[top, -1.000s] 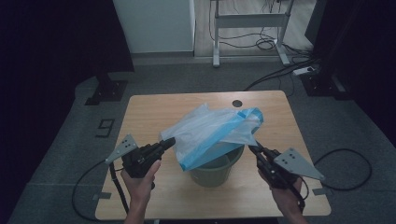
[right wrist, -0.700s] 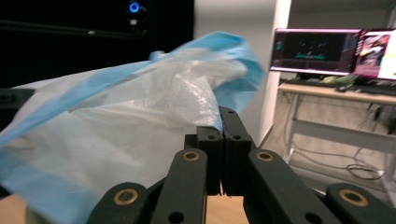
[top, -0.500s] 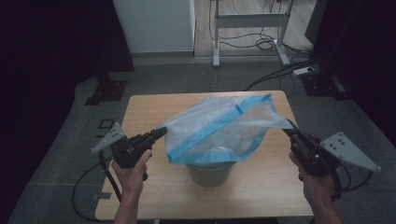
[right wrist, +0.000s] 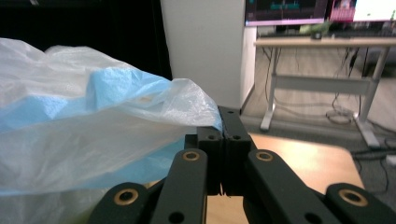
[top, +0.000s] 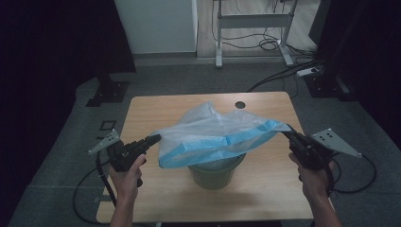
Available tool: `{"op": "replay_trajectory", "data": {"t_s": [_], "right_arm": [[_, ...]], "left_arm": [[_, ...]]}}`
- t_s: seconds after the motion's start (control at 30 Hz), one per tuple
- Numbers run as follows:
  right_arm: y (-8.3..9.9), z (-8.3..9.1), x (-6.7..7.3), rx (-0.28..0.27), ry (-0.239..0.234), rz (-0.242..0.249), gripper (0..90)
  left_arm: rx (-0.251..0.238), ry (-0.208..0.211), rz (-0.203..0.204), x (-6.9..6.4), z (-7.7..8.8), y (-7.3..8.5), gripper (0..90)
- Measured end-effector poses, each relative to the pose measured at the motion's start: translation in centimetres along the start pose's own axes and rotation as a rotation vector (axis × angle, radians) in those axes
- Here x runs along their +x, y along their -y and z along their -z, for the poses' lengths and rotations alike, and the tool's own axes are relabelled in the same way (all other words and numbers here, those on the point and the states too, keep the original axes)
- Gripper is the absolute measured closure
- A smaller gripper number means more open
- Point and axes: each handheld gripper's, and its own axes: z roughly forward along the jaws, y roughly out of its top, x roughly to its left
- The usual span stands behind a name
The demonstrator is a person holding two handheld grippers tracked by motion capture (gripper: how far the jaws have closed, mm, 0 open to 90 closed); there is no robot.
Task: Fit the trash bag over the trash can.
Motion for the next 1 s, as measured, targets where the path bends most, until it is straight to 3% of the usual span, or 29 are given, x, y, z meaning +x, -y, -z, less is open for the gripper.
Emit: {"op": "replay_trajectory", "data": {"t_s": [0.17,0.33,0.43,0.63,0.77,0.87,1.0], "right_arm": [[2.1,-0.4,0.3,0.052,-0.016,0.005,87.6],[4.3,1.0,0.6,0.077,-0.041,-0.019,87.6],[4.8,2.5,0.5,0.068,-0.064,-0.045,87.6],[5.0,5.4,1.3,0.028,-0.093,-0.042,87.7],[5.9,5.5,1.6,0.042,-0.086,-0.021,87.6],[7.0,5.2,1.2,0.064,-0.100,-0.063,87.6],[7.1,6.1,1.6,0.039,-0.129,-0.088,87.7]], "left_arm": [[0.027,0.004,0.034,0.9,0.5,1.7,90.0],[0.033,0.022,0.058,1.2,1.6,2.8,90.0],[0.031,0.036,0.052,0.7,2.5,3.3,90.0],[0.026,0.053,0.054,0.1,3.5,3.9,90.0],[0.031,0.059,0.078,0.4,3.5,4.7,90.0],[0.033,0.068,0.087,0.5,3.8,4.9,90.0],[0.015,0.083,0.086,0.2,4.7,4.6,90.0]]}}
